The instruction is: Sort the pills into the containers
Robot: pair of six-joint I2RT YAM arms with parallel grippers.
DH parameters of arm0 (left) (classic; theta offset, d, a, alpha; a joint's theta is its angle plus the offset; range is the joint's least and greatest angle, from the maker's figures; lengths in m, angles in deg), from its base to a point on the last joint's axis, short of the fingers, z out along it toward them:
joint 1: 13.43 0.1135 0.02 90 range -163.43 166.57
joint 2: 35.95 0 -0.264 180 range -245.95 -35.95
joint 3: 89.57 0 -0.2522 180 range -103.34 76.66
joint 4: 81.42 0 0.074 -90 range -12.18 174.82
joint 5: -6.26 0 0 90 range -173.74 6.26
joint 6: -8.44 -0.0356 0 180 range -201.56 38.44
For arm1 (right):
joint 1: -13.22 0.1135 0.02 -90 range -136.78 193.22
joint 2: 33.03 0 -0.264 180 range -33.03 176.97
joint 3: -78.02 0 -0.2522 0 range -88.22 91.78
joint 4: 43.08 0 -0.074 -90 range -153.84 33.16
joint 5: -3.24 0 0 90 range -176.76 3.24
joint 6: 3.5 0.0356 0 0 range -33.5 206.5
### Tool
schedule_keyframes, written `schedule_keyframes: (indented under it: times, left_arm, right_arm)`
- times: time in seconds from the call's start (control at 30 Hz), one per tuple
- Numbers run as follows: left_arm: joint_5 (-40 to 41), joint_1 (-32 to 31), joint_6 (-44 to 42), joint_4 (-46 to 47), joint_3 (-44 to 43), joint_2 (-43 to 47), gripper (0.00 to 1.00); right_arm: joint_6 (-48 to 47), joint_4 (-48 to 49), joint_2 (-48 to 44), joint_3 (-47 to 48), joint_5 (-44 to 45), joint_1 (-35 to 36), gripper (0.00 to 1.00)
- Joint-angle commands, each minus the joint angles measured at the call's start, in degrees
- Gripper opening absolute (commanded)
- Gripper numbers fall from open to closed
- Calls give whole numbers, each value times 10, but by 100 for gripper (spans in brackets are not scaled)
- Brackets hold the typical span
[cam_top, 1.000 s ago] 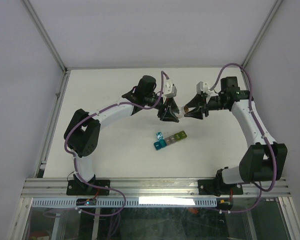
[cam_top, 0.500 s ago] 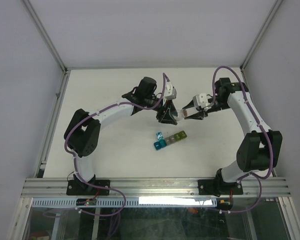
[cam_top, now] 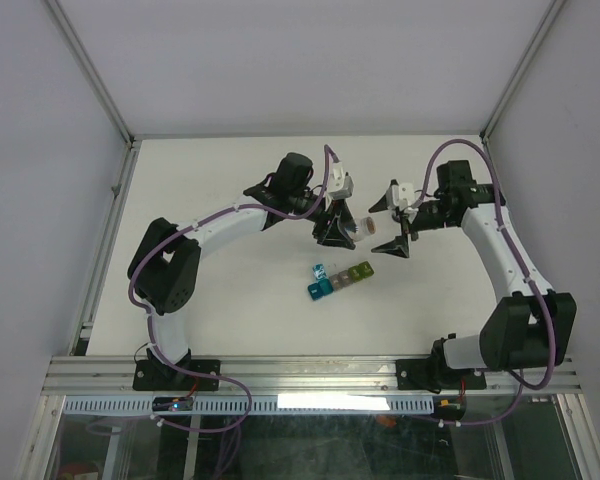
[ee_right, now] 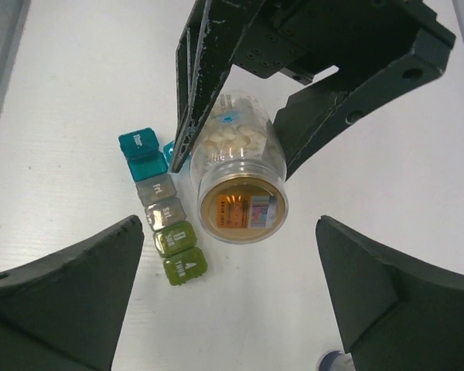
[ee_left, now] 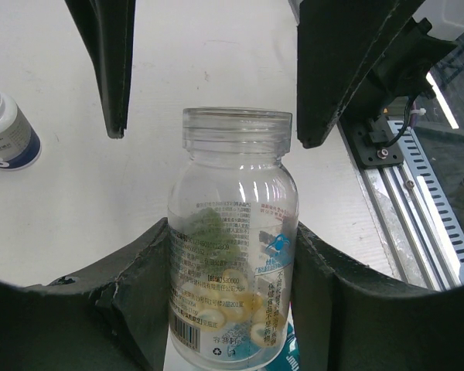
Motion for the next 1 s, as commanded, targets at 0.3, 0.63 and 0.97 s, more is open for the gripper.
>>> schedule_keyframes:
  times: [0.3,0.63,0.97]
  left_arm:
    - [-18,-3,7,45,-26,24,0]
    - [-11,-7,27,65,-32,16,0]
    - [-10,-9,31,66,-38,7,0]
  right_arm:
    - [629,326,-135,-124,-43,-46,98]
    - [809,421,-115,-142,37,-15,85]
    - [846,456,-120,-152,44,-5,63]
